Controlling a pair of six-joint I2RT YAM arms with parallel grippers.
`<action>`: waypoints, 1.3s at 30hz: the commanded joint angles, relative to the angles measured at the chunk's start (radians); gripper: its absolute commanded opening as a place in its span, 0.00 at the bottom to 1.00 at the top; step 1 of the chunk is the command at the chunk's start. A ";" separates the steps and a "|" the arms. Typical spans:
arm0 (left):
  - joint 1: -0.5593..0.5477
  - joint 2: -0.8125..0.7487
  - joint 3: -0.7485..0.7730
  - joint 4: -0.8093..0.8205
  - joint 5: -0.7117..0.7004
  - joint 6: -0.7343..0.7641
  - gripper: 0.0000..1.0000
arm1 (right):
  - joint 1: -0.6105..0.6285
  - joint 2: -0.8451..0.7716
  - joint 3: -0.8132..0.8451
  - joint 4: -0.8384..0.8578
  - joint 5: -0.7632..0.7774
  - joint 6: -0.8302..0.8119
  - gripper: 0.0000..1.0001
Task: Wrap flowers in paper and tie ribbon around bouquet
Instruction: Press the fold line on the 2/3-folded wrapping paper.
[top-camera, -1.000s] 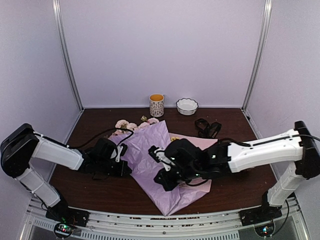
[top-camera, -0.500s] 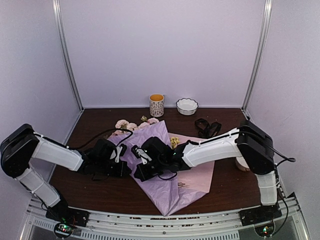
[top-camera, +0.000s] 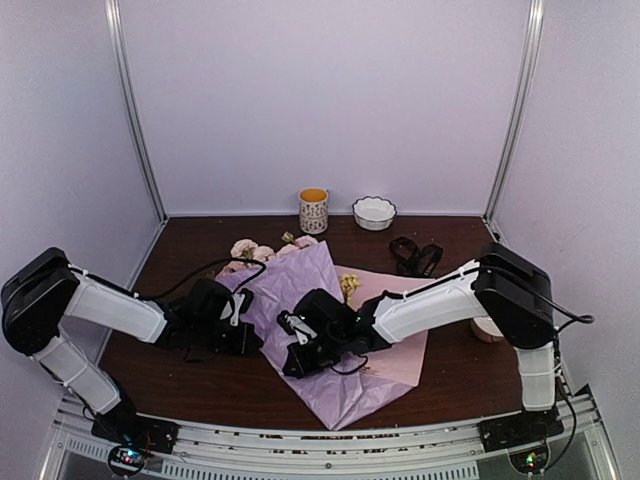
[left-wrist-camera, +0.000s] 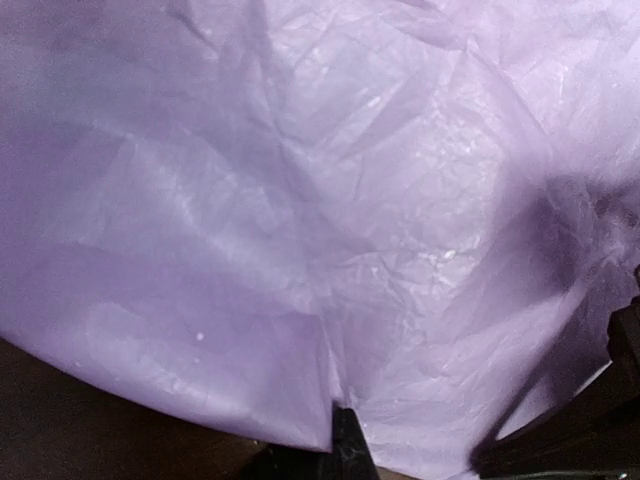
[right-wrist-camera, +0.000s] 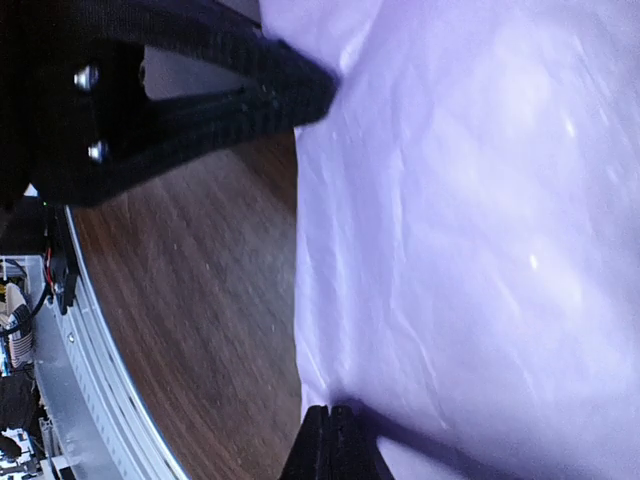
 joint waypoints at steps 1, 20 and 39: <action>-0.004 0.011 0.005 -0.008 -0.049 0.022 0.00 | 0.023 -0.068 -0.133 -0.131 -0.055 0.030 0.00; -0.005 0.004 0.016 -0.049 -0.072 0.046 0.00 | 0.218 -0.282 -0.422 -0.306 -0.012 0.092 0.00; -0.004 -0.006 0.019 -0.036 -0.053 0.053 0.00 | 0.047 -0.189 0.049 -0.321 0.002 -0.129 0.00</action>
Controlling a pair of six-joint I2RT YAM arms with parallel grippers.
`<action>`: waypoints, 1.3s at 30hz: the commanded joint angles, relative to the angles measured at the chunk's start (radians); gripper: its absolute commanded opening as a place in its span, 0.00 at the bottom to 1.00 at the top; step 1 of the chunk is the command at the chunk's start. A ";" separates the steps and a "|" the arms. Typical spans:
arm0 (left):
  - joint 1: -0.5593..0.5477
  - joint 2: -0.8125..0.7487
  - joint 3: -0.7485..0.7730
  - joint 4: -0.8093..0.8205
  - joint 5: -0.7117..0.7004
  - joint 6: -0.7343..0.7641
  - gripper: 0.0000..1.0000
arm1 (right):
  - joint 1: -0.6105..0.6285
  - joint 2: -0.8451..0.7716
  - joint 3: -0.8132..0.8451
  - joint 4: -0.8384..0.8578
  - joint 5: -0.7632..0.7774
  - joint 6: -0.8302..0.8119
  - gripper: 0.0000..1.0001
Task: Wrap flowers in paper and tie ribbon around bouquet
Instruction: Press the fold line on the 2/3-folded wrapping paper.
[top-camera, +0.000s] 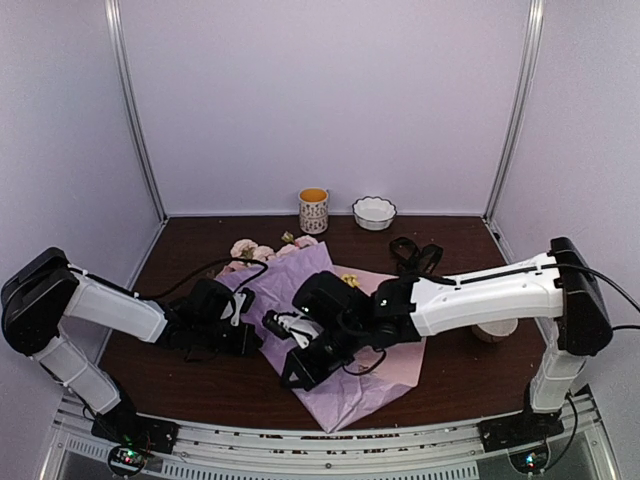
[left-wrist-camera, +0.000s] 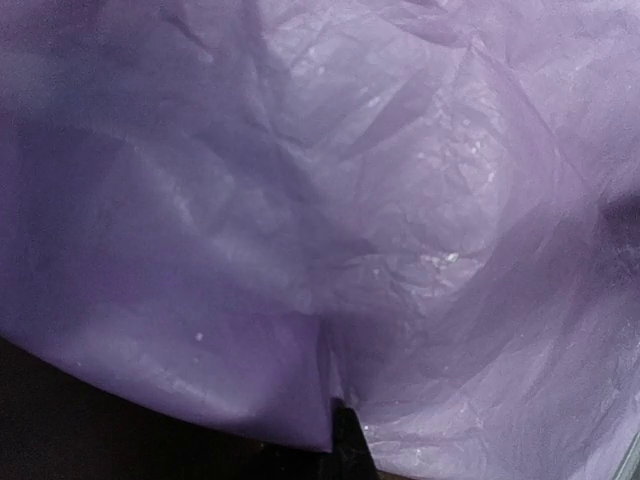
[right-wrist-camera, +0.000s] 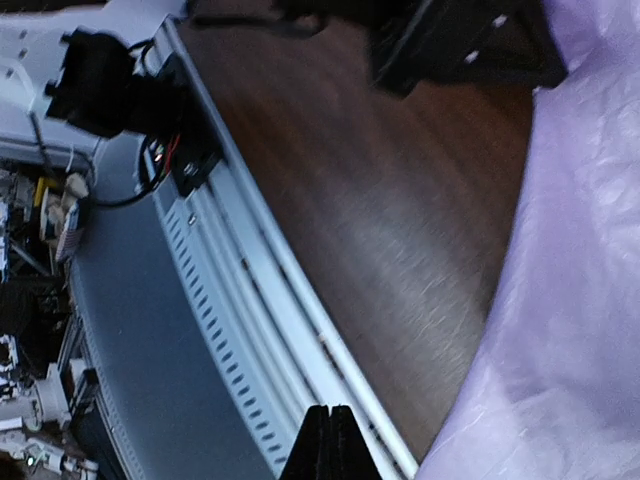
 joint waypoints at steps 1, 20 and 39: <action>0.004 -0.003 0.013 -0.022 -0.024 0.018 0.00 | -0.100 0.151 0.064 0.017 0.081 -0.045 0.00; 0.004 0.013 0.024 -0.035 -0.039 0.028 0.00 | -0.064 0.184 -0.205 0.037 -0.006 -0.036 0.00; 0.004 -0.016 0.023 -0.062 -0.062 0.048 0.00 | 0.020 -0.318 -0.502 0.159 0.126 0.014 0.11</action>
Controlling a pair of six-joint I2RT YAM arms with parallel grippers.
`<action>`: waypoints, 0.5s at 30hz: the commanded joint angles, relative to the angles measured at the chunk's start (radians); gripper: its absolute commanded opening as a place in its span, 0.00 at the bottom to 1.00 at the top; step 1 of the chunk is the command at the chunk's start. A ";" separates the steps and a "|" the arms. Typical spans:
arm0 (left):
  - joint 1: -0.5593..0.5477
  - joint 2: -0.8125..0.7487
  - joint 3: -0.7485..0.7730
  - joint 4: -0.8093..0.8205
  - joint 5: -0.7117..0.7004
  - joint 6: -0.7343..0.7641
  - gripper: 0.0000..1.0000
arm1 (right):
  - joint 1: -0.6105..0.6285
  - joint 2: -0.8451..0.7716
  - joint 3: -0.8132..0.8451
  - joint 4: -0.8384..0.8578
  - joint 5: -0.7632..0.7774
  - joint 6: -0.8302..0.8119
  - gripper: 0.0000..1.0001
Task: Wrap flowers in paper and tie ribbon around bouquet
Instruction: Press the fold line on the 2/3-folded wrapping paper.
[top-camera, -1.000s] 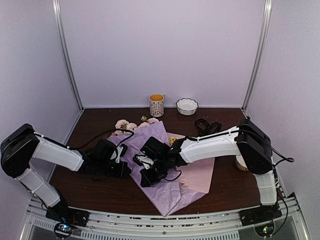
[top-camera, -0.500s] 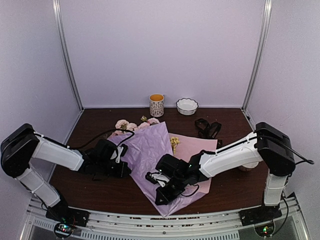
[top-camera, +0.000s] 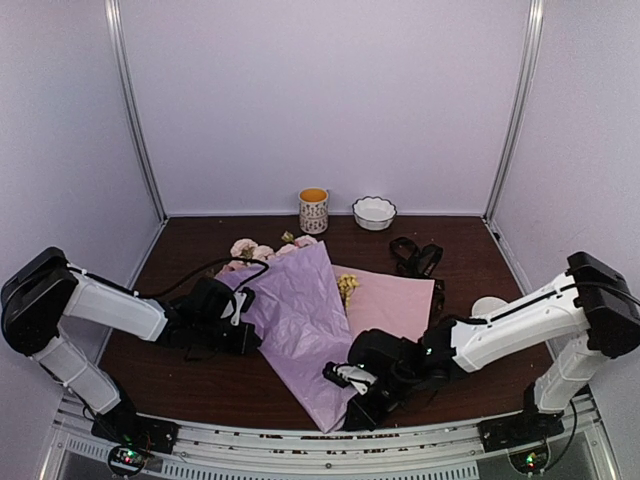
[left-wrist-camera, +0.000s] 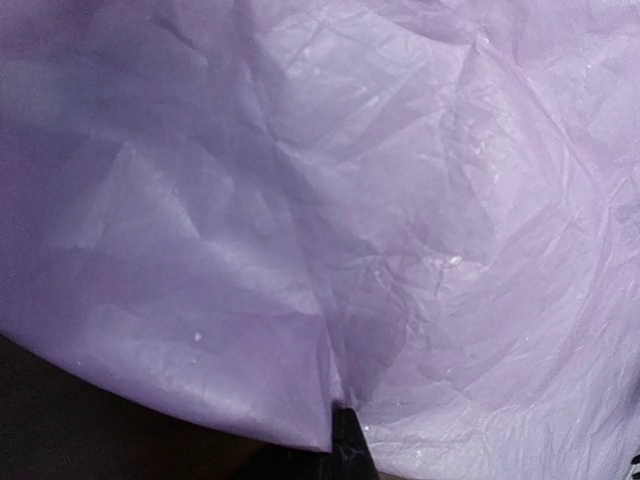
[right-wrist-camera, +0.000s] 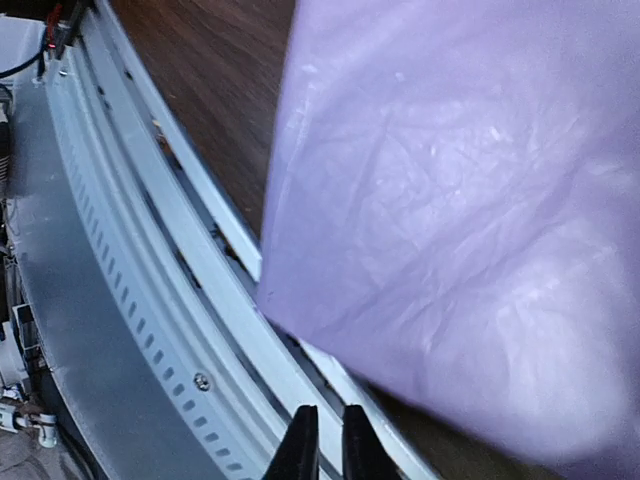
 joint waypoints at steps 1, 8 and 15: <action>0.004 -0.016 0.010 -0.035 -0.044 0.025 0.00 | -0.018 -0.217 -0.026 0.040 0.128 -0.047 0.16; 0.004 -0.019 0.010 -0.037 -0.047 0.029 0.00 | -0.207 -0.301 -0.012 0.110 0.320 -0.026 0.47; 0.004 -0.010 0.009 -0.033 -0.039 0.029 0.00 | -0.331 -0.091 0.109 0.186 0.308 -0.035 0.59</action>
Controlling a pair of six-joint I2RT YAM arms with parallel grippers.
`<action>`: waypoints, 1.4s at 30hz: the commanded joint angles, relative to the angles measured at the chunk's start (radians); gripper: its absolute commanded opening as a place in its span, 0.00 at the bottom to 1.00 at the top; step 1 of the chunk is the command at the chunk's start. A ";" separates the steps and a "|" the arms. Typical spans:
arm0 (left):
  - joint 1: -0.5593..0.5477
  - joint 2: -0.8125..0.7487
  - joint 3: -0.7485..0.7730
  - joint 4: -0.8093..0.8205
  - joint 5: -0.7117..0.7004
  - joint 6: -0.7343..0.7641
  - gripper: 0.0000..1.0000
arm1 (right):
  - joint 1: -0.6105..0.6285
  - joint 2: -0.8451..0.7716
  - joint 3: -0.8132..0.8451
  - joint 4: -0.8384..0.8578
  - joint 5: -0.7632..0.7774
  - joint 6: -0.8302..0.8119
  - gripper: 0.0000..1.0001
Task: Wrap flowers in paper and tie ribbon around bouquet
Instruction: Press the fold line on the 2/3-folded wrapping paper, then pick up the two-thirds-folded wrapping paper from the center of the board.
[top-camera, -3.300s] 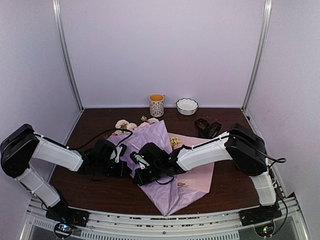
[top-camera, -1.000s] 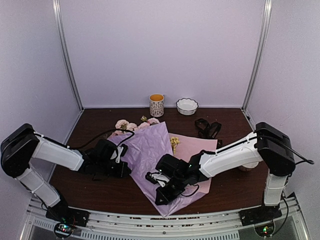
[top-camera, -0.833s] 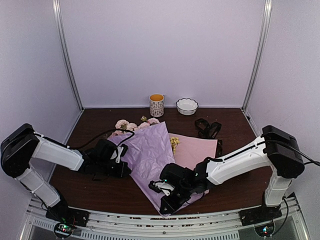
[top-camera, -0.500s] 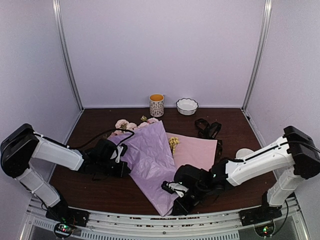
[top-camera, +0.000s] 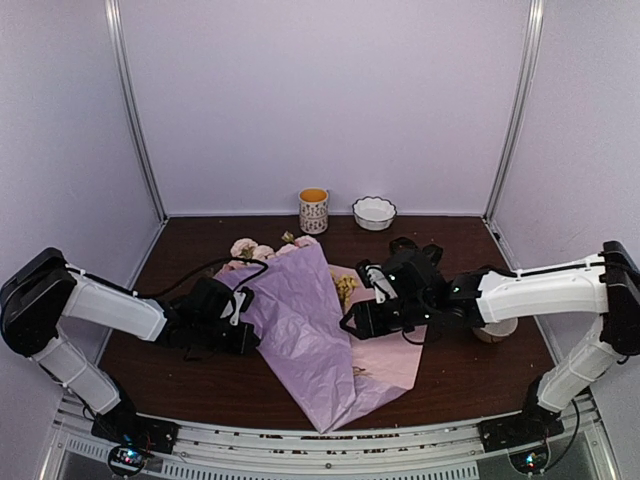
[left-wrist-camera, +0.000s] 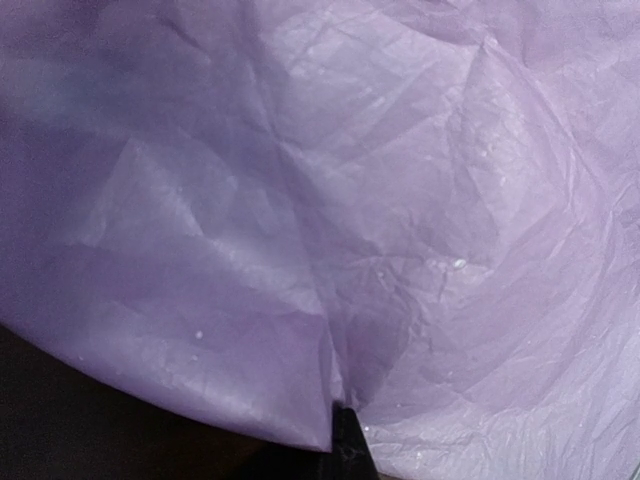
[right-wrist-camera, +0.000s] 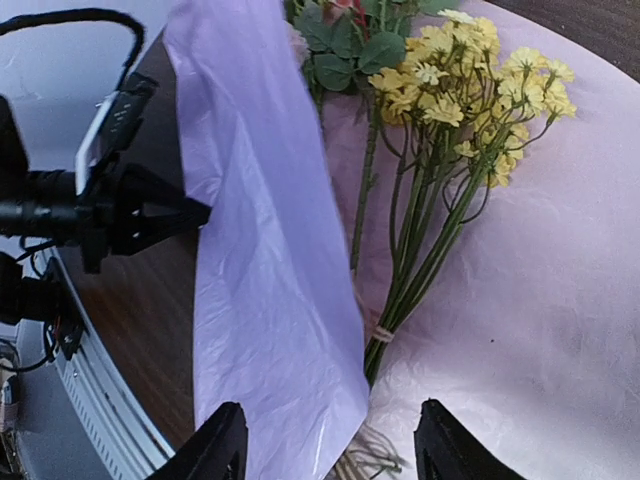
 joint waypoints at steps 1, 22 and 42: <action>0.004 -0.001 0.011 -0.017 -0.017 0.017 0.00 | -0.035 0.152 0.104 0.061 0.011 -0.028 0.59; 0.004 -0.016 -0.016 -0.041 -0.038 0.022 0.00 | -0.143 0.332 0.099 0.235 -0.072 0.067 0.00; 0.004 -0.178 0.213 -0.281 -0.201 0.264 0.38 | -0.155 0.437 0.126 0.238 -0.118 0.128 0.00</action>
